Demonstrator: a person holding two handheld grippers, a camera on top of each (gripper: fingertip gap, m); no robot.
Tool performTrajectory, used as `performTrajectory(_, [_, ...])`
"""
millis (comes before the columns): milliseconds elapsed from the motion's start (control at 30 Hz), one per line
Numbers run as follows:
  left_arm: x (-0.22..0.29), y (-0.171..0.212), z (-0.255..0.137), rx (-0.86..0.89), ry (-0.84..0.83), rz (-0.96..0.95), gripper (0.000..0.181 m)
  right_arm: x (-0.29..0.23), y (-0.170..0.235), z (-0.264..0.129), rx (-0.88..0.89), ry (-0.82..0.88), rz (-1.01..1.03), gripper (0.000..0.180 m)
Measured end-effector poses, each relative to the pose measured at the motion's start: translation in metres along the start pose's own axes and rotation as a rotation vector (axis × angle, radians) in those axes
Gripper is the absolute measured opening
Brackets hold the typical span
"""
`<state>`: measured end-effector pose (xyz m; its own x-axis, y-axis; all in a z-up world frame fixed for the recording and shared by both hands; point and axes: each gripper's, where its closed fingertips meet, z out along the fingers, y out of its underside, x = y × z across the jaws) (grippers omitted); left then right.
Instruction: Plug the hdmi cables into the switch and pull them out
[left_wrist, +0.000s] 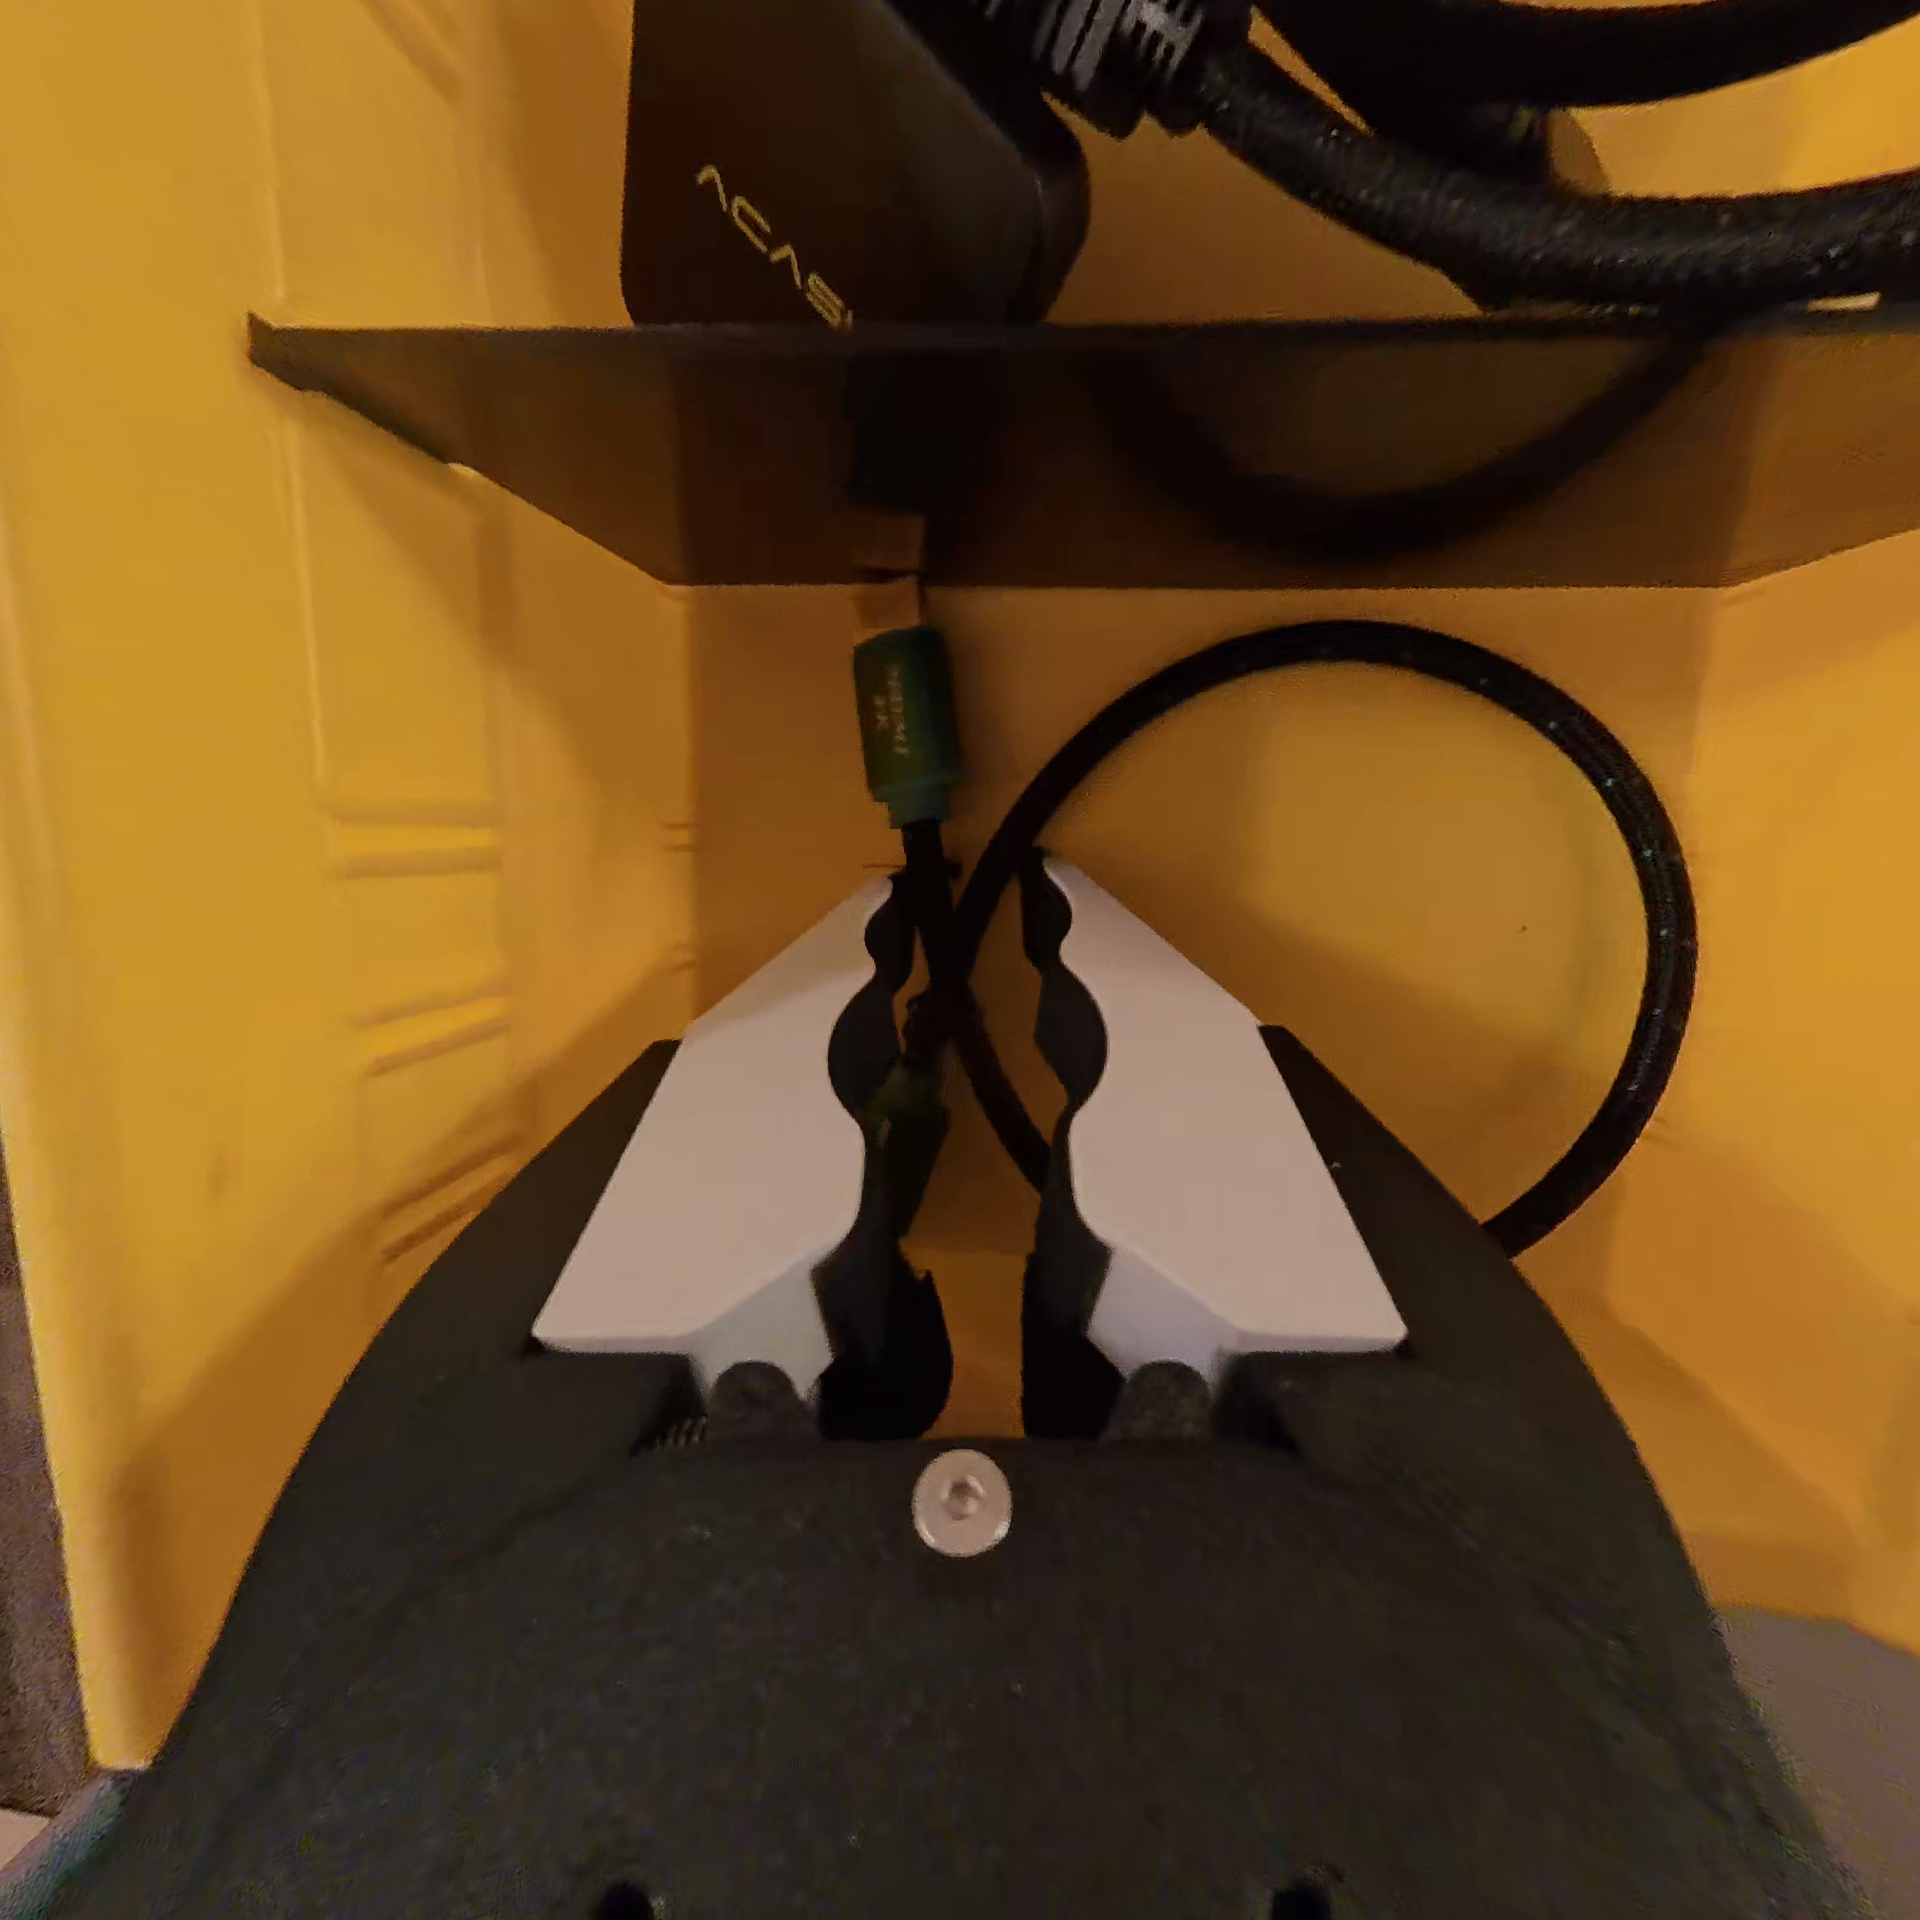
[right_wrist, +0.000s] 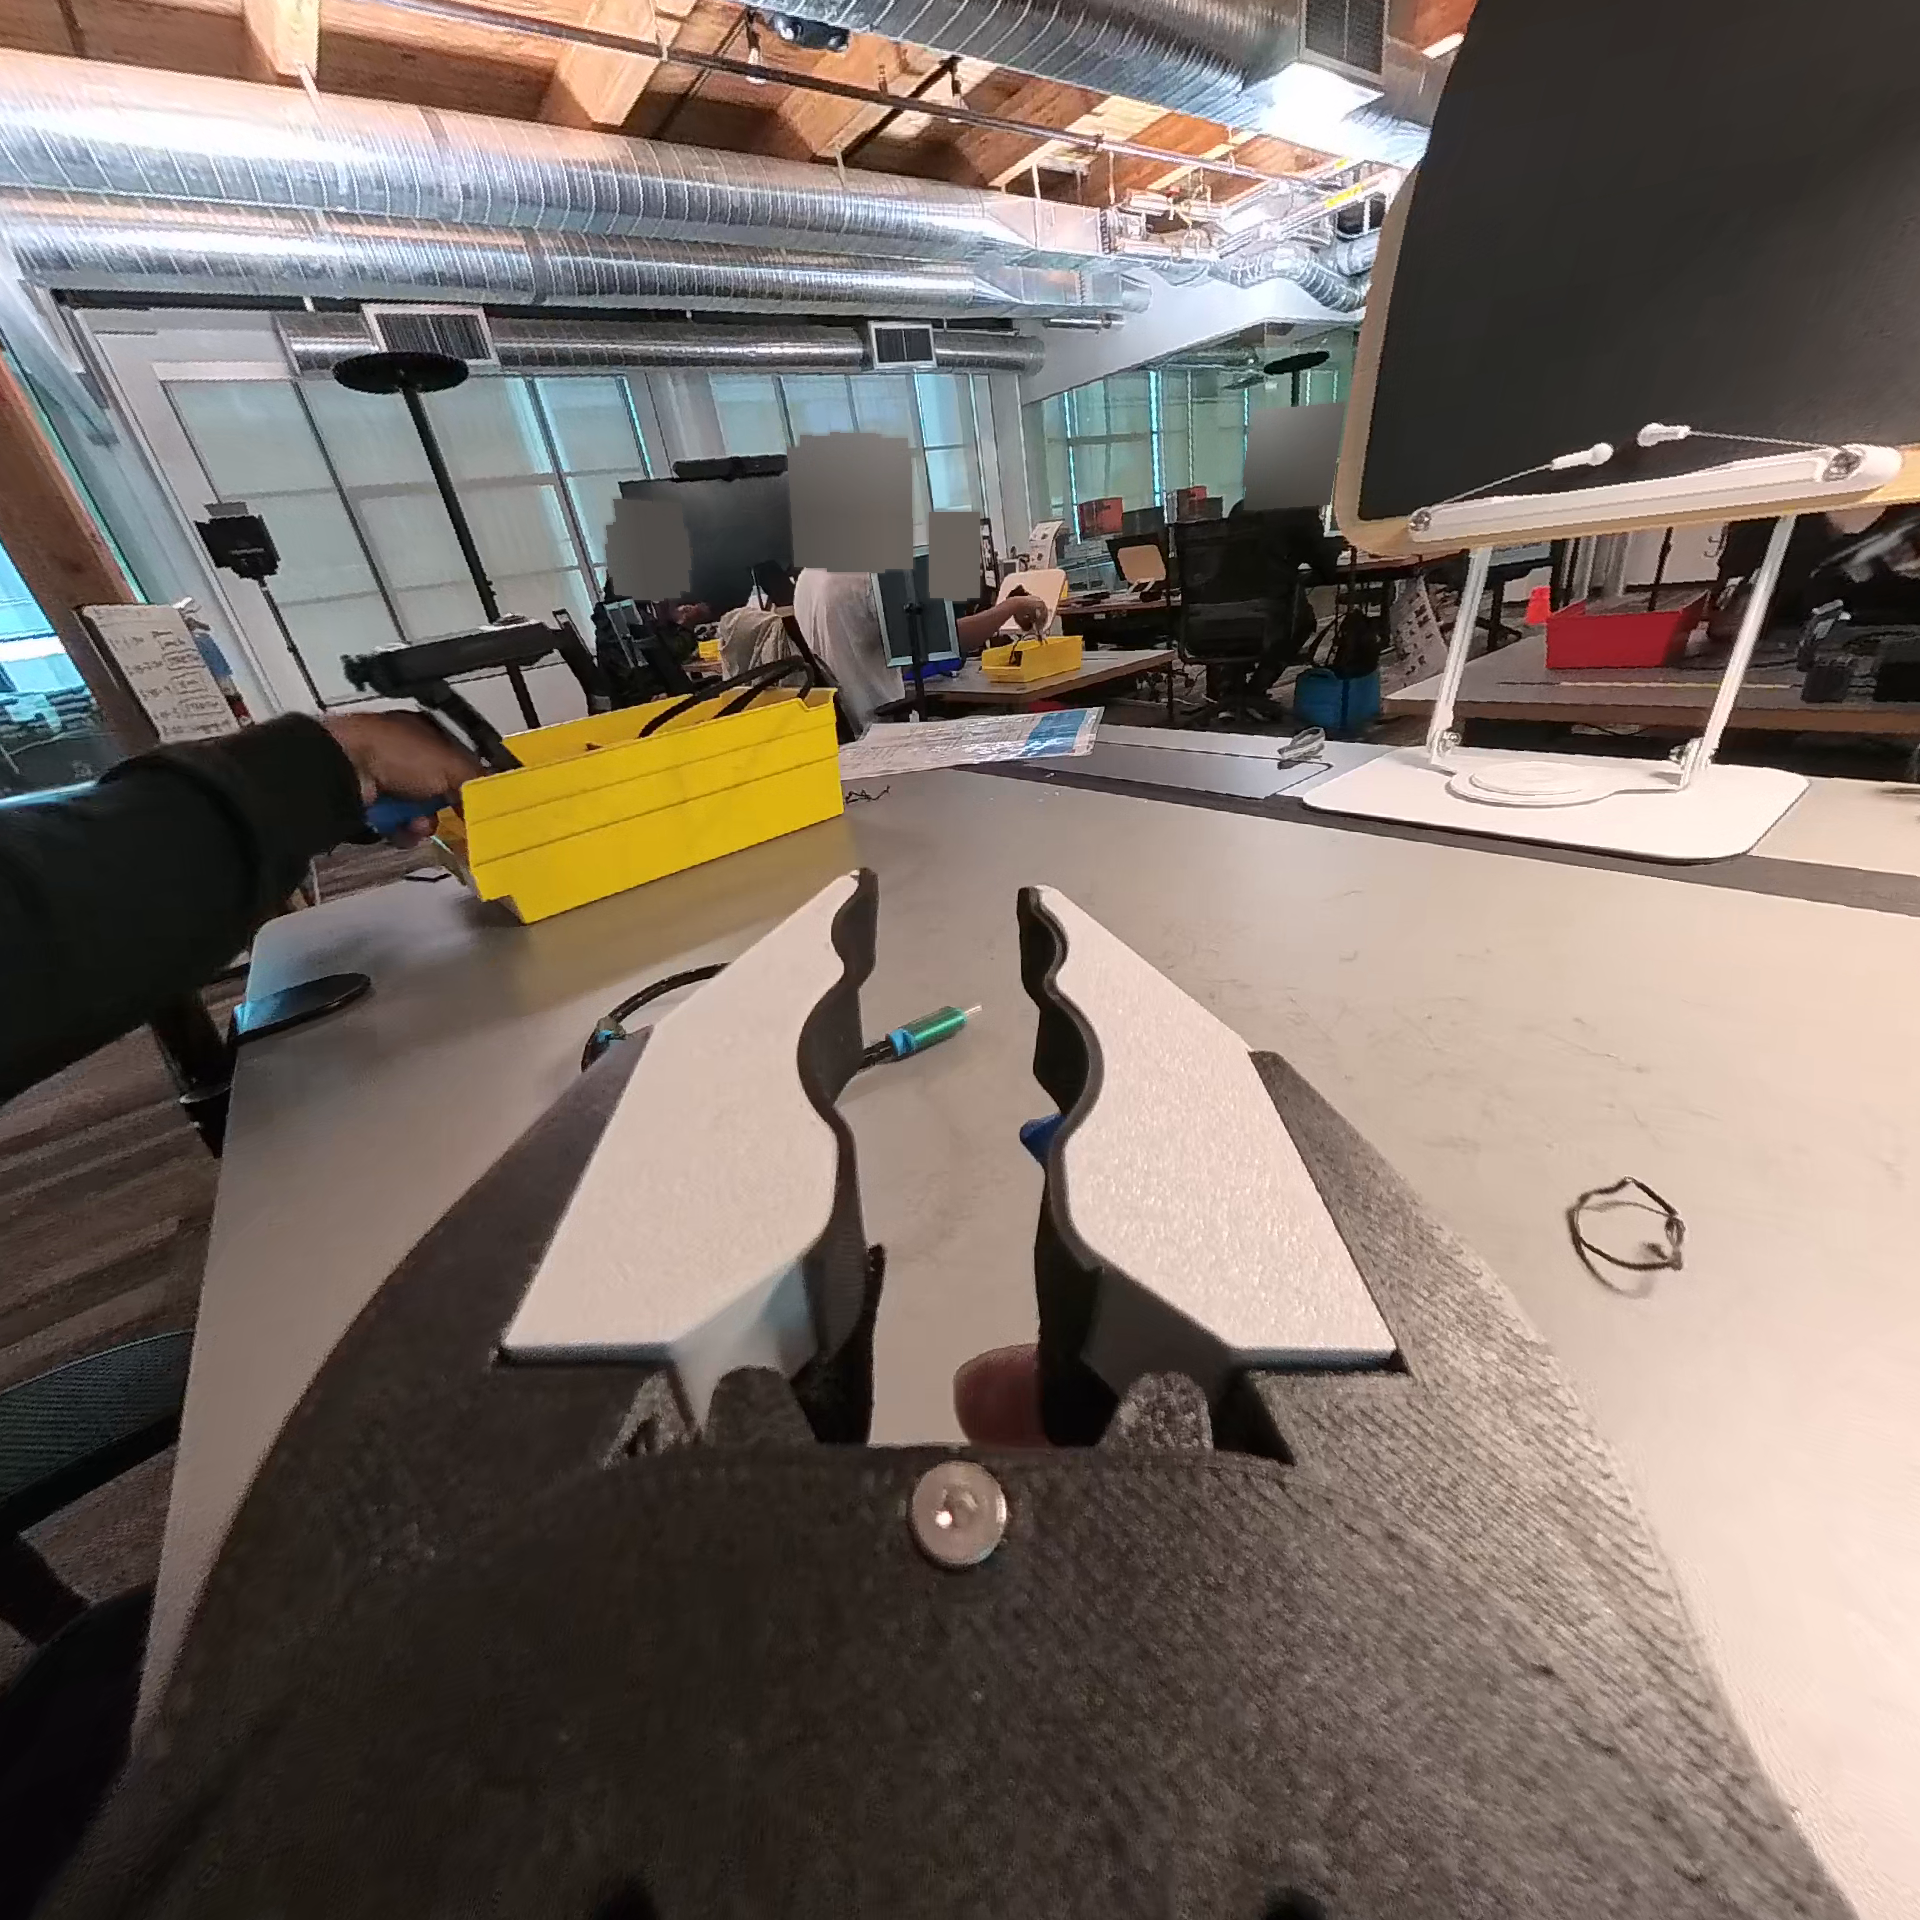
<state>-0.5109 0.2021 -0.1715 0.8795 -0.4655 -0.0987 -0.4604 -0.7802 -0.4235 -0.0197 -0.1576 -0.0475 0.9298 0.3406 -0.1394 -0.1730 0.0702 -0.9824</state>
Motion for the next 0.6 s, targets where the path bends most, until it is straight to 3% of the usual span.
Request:
performTrajectory(167, [0.000, -0.003, -0.017, 0.067, -0.073, 0.018, 0.013, -0.003, 0.001, 0.001, -0.006, -0.007, -0.020, 0.028])
performTrajectory(367, [0.002, -0.020, -0.071, 0.196, -0.193, 0.072, 0.008, -0.002, 0.000, 0.001, -0.002, -0.003, -0.011, 0.028])
performTrajectory(533, [0.014, -0.055, -0.155, 0.455, -0.324, 0.132, 0.008, -0.003, 0.001, 0.001, -0.006, -0.006, -0.017, 0.028])
performTrajectory(600, [0.043, -0.069, -0.196, 0.583, -0.311, 0.199, 0.008, -0.002, 0.000, 0.001, -0.004, -0.004, -0.009, 0.028])
